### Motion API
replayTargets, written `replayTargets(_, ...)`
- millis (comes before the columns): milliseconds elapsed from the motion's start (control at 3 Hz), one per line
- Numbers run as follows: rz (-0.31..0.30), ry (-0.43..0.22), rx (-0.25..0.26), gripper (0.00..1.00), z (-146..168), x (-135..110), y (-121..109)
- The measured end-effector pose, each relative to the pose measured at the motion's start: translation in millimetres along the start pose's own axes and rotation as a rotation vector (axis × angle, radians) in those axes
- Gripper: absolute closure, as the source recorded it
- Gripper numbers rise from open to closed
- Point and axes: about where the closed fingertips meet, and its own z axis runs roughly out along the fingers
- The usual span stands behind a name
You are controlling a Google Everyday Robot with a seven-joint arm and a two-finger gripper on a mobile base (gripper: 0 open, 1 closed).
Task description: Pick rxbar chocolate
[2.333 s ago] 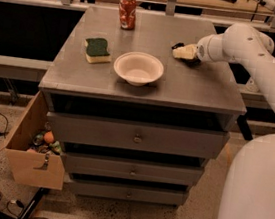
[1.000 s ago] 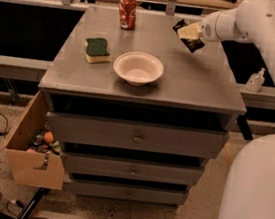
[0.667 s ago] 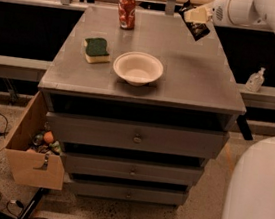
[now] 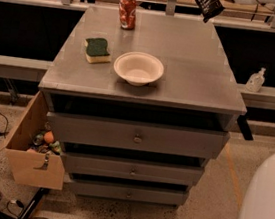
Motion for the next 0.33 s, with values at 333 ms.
replayTargets(333, 0.0, 0.0, 0.0, 1.0, 0.0, 0.0, 0.0)
